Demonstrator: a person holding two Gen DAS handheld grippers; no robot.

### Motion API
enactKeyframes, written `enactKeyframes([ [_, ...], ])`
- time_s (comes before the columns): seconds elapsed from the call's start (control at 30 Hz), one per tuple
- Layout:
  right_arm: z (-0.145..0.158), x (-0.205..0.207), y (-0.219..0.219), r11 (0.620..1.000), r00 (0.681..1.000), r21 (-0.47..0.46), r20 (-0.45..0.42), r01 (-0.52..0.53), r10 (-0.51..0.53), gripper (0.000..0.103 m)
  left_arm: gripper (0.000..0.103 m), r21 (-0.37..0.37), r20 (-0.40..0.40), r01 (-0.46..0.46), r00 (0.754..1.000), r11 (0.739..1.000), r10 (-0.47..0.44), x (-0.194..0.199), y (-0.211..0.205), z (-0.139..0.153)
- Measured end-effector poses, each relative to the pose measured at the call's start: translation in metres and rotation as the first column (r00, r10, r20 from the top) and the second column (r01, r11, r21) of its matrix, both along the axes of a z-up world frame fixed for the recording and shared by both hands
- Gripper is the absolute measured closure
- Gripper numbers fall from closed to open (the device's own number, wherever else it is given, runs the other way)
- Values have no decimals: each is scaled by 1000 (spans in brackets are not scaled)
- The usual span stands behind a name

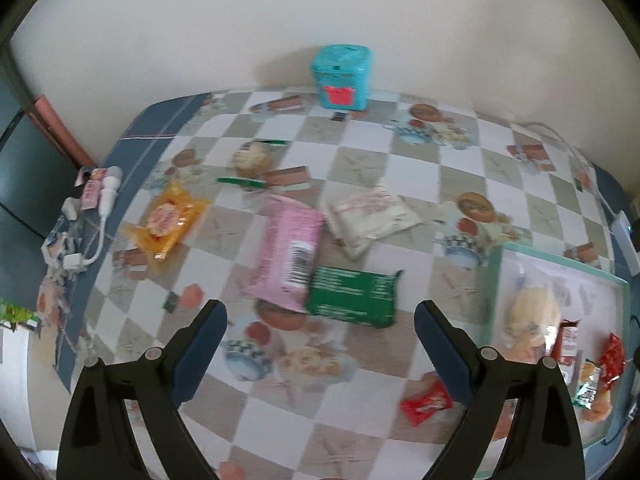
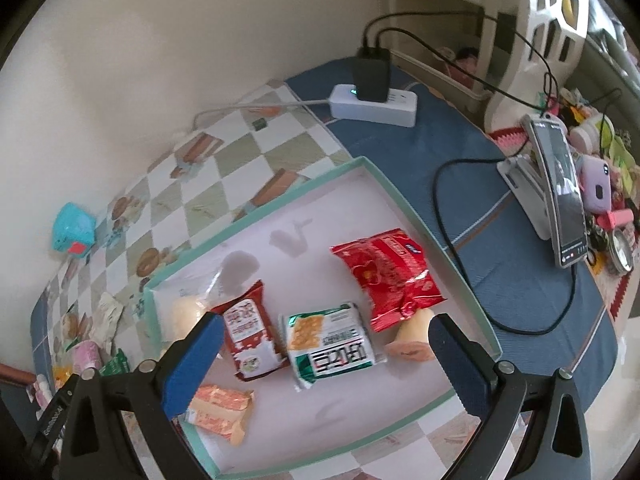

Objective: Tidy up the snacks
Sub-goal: 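Move both open tools back over the snack pile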

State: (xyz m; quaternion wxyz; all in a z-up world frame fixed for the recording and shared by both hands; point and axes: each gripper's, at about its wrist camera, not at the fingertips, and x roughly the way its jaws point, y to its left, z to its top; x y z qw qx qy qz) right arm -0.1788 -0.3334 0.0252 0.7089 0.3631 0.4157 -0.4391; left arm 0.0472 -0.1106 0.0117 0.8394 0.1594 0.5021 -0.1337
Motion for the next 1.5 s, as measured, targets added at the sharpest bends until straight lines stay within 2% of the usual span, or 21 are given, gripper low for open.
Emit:
enactKeyframes([
  [0.27, 17, 25, 25, 995, 997, -54, 11, -81, 82, 0, 8, 21, 68, -79, 995, 997, 77, 14, 42, 15],
  [0.6, 27, 60, 63, 978, 976, -76, 79, -195, 201, 0, 8, 29, 120, -173, 978, 984, 169, 30, 95, 27],
  [1.03, 18, 110, 105, 949, 941, -42, 129, -311, 314, 0, 8, -51, 33, -321, 946, 946, 323, 61, 164, 14],
  [1.37, 2, 155, 144, 915, 908, -22, 119, -402, 402, 0, 8, -84, -29, -384, 923, 919, 383, 81, 197, 1],
  [1.5, -10, 164, 155, 899, 894, 8, 111, -439, 435, 0, 8, -74, -67, -379, 925, 922, 375, 84, 197, -11],
])
